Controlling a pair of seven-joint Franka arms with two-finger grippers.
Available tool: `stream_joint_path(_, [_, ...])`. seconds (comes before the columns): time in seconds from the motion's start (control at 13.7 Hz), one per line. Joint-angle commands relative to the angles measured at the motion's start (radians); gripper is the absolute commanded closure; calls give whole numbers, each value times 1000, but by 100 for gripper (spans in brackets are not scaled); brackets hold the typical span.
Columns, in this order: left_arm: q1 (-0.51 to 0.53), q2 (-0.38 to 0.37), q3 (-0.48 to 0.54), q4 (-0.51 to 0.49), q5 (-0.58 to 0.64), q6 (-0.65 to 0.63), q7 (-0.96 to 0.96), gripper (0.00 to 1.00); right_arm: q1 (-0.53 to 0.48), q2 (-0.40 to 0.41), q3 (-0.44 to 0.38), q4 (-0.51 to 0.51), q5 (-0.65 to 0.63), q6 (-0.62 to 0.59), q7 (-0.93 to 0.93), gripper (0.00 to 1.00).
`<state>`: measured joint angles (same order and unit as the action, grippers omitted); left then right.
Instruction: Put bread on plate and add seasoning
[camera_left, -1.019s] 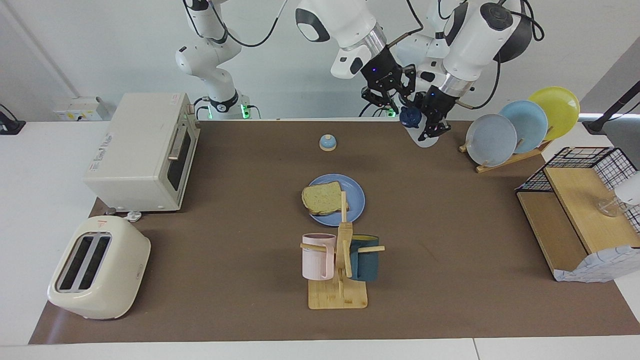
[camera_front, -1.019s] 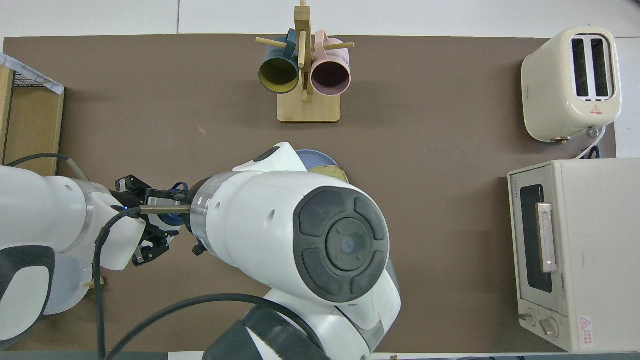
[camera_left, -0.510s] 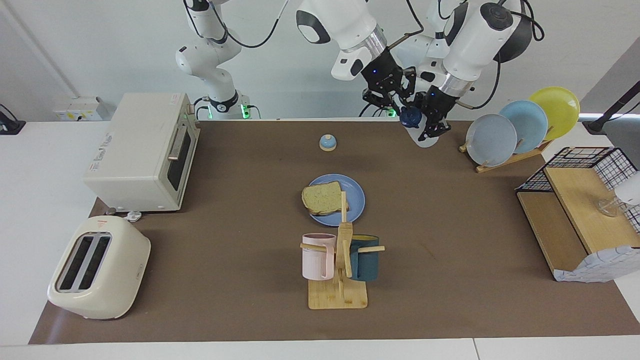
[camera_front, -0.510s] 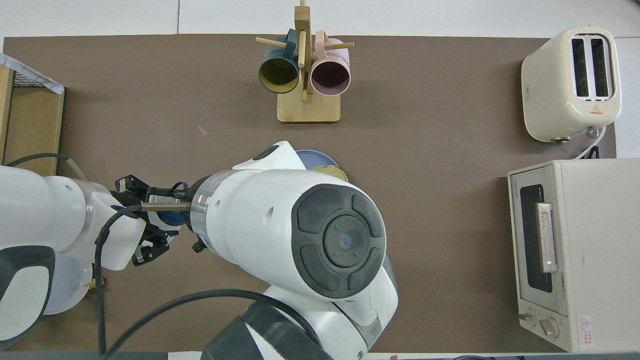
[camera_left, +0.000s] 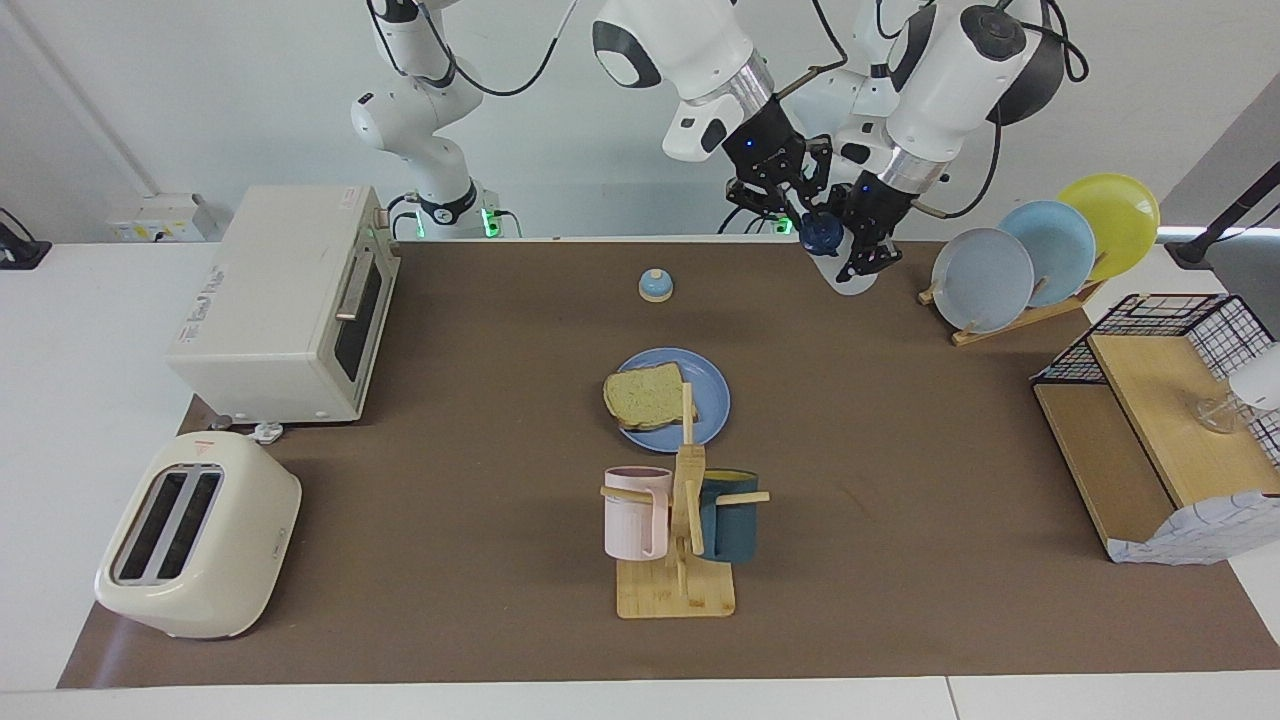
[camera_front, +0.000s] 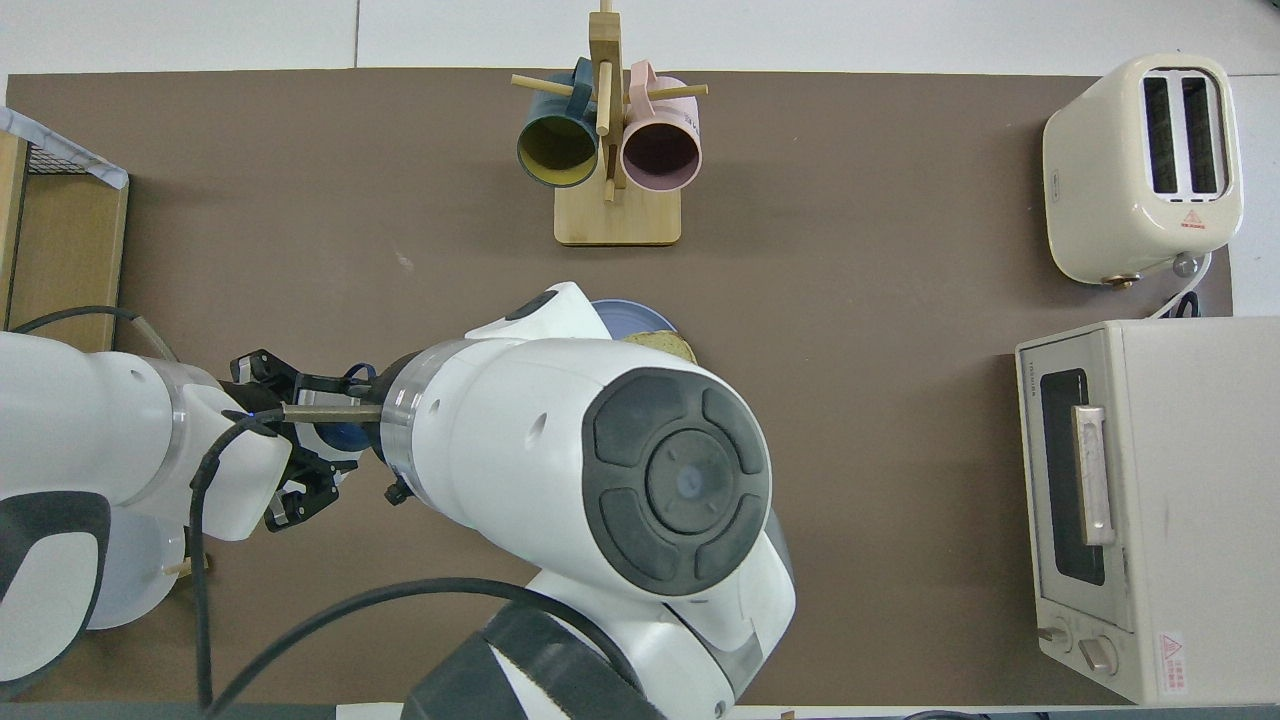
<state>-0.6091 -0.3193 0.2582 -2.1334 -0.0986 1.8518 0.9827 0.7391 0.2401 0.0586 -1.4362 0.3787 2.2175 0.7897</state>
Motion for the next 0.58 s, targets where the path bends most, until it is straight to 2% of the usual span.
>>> stream_joint_path(0.0, [6, -29, -5, -30, -7, 26, -12, 100, -10, 16, 7, 23, -11, 1, 23, 100])
stream_joint_path(0.29, [6, -29, -5, -30, -7, 26, -12, 100, -13, 16, 4, 23, 17, 22, 29, 100])
stream_joint_path(0.51, [6, -29, -7, -30, -7, 30, -12, 100, -33, 22, 3, 20, 89, 112, 126, 100])
